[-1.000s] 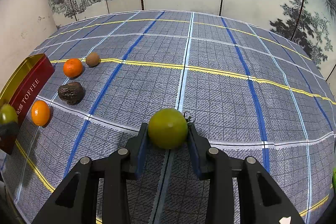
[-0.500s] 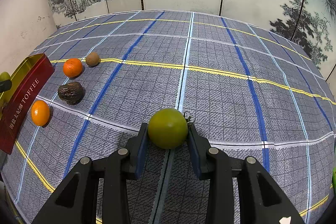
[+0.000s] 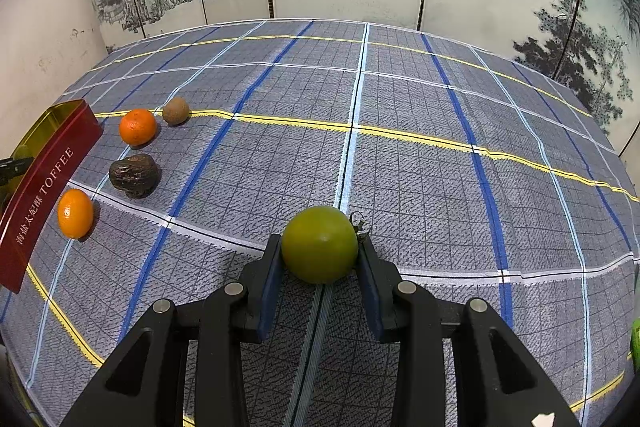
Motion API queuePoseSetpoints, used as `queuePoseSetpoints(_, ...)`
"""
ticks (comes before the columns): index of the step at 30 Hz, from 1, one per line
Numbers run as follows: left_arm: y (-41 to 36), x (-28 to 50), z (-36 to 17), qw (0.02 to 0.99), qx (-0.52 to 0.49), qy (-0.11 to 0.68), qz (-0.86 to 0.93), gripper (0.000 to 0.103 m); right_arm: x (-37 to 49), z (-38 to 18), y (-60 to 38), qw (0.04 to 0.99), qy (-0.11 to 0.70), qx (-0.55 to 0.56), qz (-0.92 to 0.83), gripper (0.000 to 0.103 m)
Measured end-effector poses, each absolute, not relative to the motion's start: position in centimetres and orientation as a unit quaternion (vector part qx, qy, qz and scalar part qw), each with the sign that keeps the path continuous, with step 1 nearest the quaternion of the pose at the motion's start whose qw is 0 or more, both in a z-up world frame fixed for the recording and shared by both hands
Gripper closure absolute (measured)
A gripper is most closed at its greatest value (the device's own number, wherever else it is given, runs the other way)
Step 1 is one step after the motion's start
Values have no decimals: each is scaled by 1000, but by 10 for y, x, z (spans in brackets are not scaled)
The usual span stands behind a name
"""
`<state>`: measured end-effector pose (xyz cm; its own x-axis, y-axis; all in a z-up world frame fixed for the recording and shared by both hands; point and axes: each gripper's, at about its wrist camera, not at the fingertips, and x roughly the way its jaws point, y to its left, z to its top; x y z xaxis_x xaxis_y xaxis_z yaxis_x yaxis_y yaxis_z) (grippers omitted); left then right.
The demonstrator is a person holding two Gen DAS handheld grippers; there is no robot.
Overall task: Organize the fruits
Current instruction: 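Carry the green tomato into the tin with the left gripper and release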
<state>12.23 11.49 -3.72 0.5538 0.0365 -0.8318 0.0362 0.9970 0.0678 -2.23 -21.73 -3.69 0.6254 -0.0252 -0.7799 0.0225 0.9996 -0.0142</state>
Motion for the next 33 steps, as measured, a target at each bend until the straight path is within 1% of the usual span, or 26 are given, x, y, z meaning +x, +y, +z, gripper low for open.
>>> queuePoseSetpoints(3,120,124,-39,879,25,477,-6,65,-22,-37,-217,901,433,-2,-13,70)
queuePoseSetpoints(33,132,123,-50,862,14,507,-1,64,-22,-37,-216,901,433,-4,-15,69)
